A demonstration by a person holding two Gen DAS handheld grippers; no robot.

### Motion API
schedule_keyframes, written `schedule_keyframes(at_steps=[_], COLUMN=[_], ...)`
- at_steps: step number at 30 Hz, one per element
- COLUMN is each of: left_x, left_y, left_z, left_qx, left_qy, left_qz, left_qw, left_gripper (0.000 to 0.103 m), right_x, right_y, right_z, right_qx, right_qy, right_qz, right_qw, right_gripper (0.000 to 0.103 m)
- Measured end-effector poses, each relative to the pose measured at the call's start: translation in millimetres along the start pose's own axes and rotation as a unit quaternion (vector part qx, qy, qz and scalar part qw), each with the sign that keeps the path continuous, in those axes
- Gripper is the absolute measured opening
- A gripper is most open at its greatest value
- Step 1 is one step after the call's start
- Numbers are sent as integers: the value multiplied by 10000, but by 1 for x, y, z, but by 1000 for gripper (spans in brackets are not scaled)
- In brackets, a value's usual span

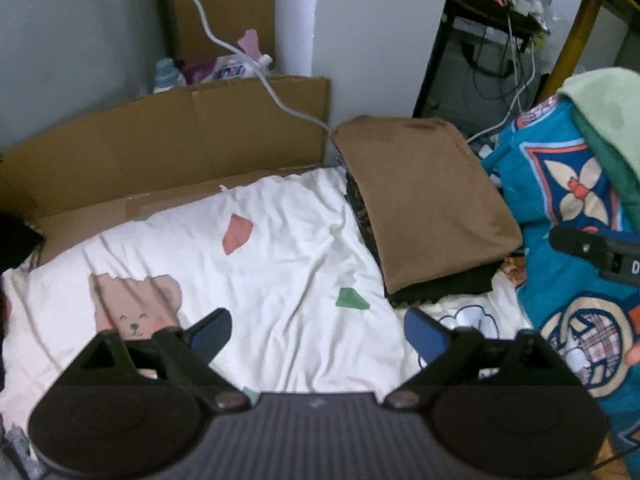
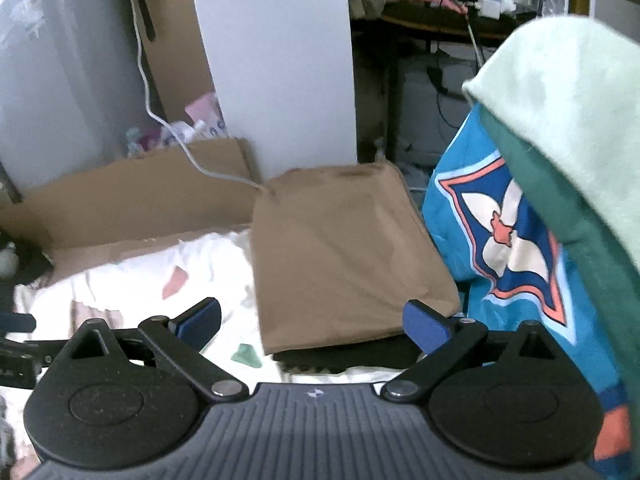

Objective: Fold clothes

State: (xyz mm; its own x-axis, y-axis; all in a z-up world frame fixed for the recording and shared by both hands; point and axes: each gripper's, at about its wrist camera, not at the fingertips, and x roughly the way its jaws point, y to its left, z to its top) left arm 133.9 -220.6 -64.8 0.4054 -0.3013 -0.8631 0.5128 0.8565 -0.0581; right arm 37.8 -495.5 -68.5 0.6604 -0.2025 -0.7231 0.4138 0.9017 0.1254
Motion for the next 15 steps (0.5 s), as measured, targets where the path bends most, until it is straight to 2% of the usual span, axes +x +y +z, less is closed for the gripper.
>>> schedule_keyframes(at_steps=[2, 7, 15], left_x=[-14, -52, -110], left_y=[6, 22, 44], left_z=[-2, -15, -39], left_qx=[-68, -185, -389], left_qy=[105, 162, -21], left_qz=[-81, -23, -151], left_qw=[9999, 9997, 9991], left_gripper=[95, 95, 95], right_x=[-15, -53, -111], right_y=[5, 23, 47], right_z=[-2, -7, -4], right_qx=[90, -18, 326], right_qy=[102, 185, 207], right_qz=[68, 34, 205], right_qw=[9999, 9998, 9990], right_gripper=[101, 101, 101])
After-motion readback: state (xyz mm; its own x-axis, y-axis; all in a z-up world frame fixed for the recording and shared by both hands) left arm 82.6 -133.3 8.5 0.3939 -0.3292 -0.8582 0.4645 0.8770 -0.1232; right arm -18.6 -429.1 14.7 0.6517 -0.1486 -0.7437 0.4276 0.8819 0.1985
